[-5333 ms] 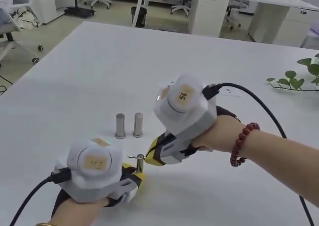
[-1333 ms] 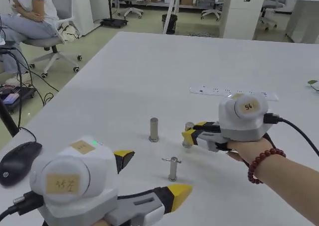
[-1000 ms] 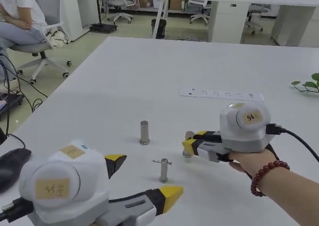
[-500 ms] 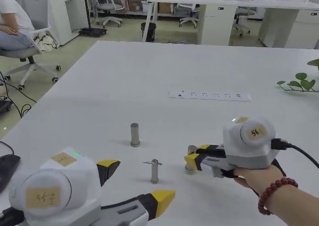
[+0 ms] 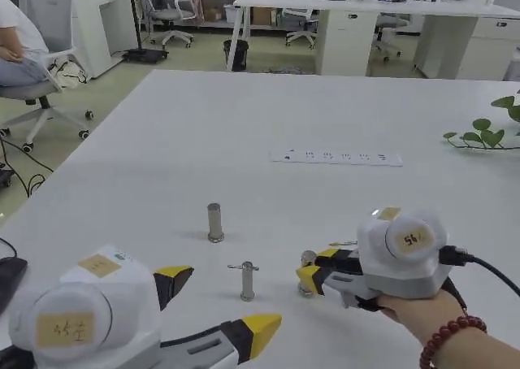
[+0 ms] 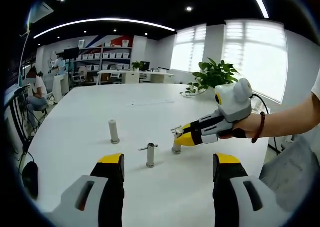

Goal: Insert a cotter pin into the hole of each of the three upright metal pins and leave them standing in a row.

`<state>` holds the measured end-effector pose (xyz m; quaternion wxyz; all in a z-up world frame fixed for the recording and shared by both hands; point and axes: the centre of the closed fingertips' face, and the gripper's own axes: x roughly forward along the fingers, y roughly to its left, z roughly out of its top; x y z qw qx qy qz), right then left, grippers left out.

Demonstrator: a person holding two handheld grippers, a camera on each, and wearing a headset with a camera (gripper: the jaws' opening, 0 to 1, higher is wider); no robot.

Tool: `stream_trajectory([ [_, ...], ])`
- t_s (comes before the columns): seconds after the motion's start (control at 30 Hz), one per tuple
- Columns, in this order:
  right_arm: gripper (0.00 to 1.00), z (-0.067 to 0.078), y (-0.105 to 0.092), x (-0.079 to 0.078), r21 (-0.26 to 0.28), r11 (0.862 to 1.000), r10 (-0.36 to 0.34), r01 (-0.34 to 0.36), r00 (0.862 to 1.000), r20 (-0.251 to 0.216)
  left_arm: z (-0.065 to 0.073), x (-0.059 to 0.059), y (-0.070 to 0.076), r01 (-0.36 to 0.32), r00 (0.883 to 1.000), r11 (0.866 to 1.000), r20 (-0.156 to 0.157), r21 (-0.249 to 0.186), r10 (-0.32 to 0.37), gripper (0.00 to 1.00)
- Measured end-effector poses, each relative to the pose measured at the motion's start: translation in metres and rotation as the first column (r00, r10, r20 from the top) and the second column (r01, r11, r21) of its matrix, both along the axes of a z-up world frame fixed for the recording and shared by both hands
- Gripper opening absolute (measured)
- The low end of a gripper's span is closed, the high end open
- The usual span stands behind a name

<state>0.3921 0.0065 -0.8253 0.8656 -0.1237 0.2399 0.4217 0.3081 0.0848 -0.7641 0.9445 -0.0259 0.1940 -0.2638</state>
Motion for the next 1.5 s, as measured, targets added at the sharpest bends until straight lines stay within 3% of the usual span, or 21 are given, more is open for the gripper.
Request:
stream_trajectory([
  [0.3, 0.13, 0.000, -0.001, -0.003, 0.002, 1.000, -0.021, 0.021, 1.000, 0.015, 0.000, -0.001, -0.002, 0.009, 1.000, 1.000, 0.002, 0.005, -0.009, 0.71],
  [0.63, 0.13, -0.004, -0.002, -0.005, 0.026, 0.998, -0.053, 0.053, 0.999, 0.003, -0.001, -0.001, -0.002, 0.011, 1.000, 1.000, 0.003, 0.008, -0.011, 0.70],
  [0.87, 0.15, -0.004, -0.001, -0.007, 0.084, 0.993, -0.081, 0.084, 0.996, -0.039, -0.002, -0.002, -0.003, 0.012, 1.000, 1.000, 0.002, 0.012, -0.012, 0.70],
  [0.97, 0.16, -0.004, 0.000, -0.008, 0.092, 0.992, -0.078, 0.081, 0.996, -0.035, -0.002, -0.003, -0.004, 0.014, 1.000, 1.000, 0.003, 0.012, -0.014, 0.70],
  [1.07, 0.23, -0.003, 0.003, -0.010, 0.116, 0.990, -0.071, 0.076, 0.996, -0.050, -0.002, -0.004, -0.004, 0.017, 1.000, 1.000, 0.002, 0.017, -0.017, 0.70],
  [1.5, 0.37, 0.022, -0.007, -0.012, 0.151, 0.987, -0.042, 0.051, 0.997, -0.063, -0.002, -0.004, -0.003, 0.009, 1.000, 1.000, 0.008, 0.015, -0.009, 0.71],
])
